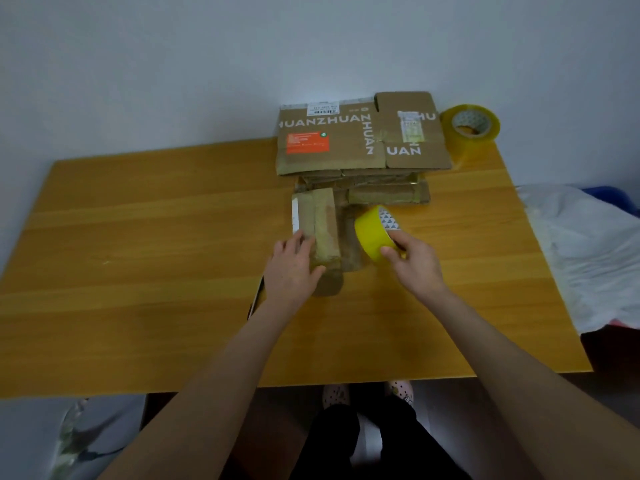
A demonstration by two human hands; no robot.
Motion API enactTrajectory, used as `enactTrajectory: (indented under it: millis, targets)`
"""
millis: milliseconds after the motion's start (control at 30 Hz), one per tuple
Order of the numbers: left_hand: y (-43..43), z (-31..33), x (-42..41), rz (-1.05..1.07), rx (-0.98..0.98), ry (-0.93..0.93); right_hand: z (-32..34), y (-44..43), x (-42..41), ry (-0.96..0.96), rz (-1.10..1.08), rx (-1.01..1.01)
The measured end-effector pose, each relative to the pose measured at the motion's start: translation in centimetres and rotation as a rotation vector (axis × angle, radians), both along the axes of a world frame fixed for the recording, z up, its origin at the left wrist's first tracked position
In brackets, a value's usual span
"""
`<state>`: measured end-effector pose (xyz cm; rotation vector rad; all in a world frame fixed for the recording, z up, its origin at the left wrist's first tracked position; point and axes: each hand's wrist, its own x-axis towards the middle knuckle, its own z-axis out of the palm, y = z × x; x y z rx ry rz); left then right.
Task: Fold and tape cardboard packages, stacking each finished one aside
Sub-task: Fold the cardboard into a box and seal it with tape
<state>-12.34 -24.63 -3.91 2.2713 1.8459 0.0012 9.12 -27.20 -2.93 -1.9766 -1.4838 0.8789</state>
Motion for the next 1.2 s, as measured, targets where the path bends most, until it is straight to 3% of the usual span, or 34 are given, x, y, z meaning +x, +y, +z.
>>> enactTrajectory:
  millis: [100,200,300,400,467,533,733,833,933,1100,1200]
  targets:
    - [-0.3,1.1,0.2,0.014,0.029,-0.046,1.2,0.0,-0.2,0.064,0.043,0.052]
    - [0.8,3.1,1.1,0.161,0.049,-0.429,2.7,0.3,-0.4,0.136,0.098,0.113]
    - [2.8,6.1,2.4,0.365,-0.177,-0.973,5.1,1.0,-0.9,0.513,0.080,0.096]
    - [3.7,7.7,2.7,0.495,-0.485,-1.235,7.0,1.7,-1.2,0.941,0.006,0.013]
    - [3.6,7.8,2.2,0.489,-0.669,-1.285,7.7,2.1,-1.3,1.121,-0.050,-0.073]
    - [3.2,7.7,2.0,0.469,-0.717,-1.329,7.9,2.3,-1.3,1.236,-0.142,-0.147]
    - [2.4,7.8,1.1,0.410,-0.580,-1.448,7.8,3.1,-2.0,1.402,-0.390,-0.278]
    - [2.2,7.8,1.0,0.355,-0.572,-1.373,7.9,3.3,-2.5,1.526,-0.428,-0.249]
    - [1.8,7.7,1.7,0.396,-0.405,-1.278,8.0,3.3,-3.1,1.603,-0.443,-0.218]
    - [2.3,8.0,2.1,0.469,-0.154,-1.216,7.8,3.4,-3.4,1.547,-0.449,-0.260]
    - [2.7,8.7,1.8,0.399,-0.148,-1.207,7.6,3.0,-2.6,1.196,-0.450,-0.282]
